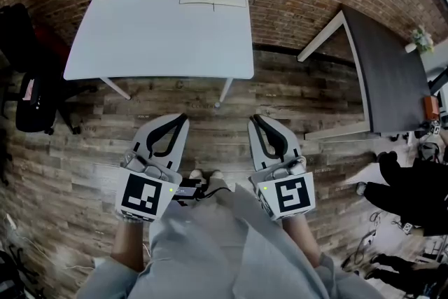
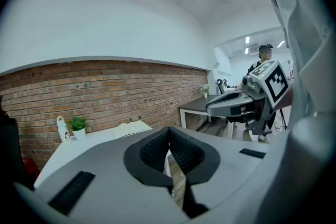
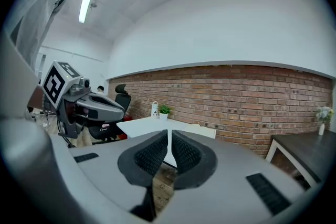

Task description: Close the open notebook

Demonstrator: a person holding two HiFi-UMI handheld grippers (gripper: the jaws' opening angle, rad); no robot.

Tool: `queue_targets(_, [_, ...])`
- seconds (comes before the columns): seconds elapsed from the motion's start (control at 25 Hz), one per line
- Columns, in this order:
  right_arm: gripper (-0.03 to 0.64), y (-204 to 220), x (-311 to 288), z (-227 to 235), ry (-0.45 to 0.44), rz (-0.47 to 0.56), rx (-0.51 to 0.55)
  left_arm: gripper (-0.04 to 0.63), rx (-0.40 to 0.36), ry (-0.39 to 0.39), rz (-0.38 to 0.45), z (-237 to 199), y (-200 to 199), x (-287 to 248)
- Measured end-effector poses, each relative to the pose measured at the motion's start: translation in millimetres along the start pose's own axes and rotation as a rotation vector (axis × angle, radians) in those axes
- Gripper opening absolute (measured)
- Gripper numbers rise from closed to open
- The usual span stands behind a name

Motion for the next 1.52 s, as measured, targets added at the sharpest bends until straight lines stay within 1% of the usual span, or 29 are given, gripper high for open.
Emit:
queue_targets(0.24, [0.054, 1.9, 4.0, 4.5, -0.007, -0.004, -0.009, 0.018, 0.000, -0.002, -0.006, 5.7, -1.3, -2.9])
queue_targets(0.52, [0.054, 6.2, 9.8, 7.9, -0.029, 0.004, -0.042, 0.020, -0.002, -0.019, -0.009, 13.5, -1.7, -3.1])
queue_targets(1.2, [0.054, 11.9, 21.9, 27.6, -0.072, 0.010, -0.035, 0.018, 0.027, -0.095, -0.003, 33.9, -8.5, -10.3])
queue_targets(1.4, [0.054, 15.2, 35.3, 31.4, -0.079, 0.028, -0.018, 0.018, 0.020, -0.128, 0.005, 45.2, -7.7, -6.7])
queue_targets(1.52, [0.054, 15.0, 39.8, 36.7, -0.077, 0.037, -0.015, 0.018, -0.001, -0.132, 0.015, 50.7, -12.2, -7.7])
Point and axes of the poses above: the fingertips, and each gripper's own axes: x backward along the fingers, z to its right, y out of its underside, the point moved 6 cm from there along x, backward along the fingers, and after that the axes turned 8 degrees about z, right-handed, at the moved point
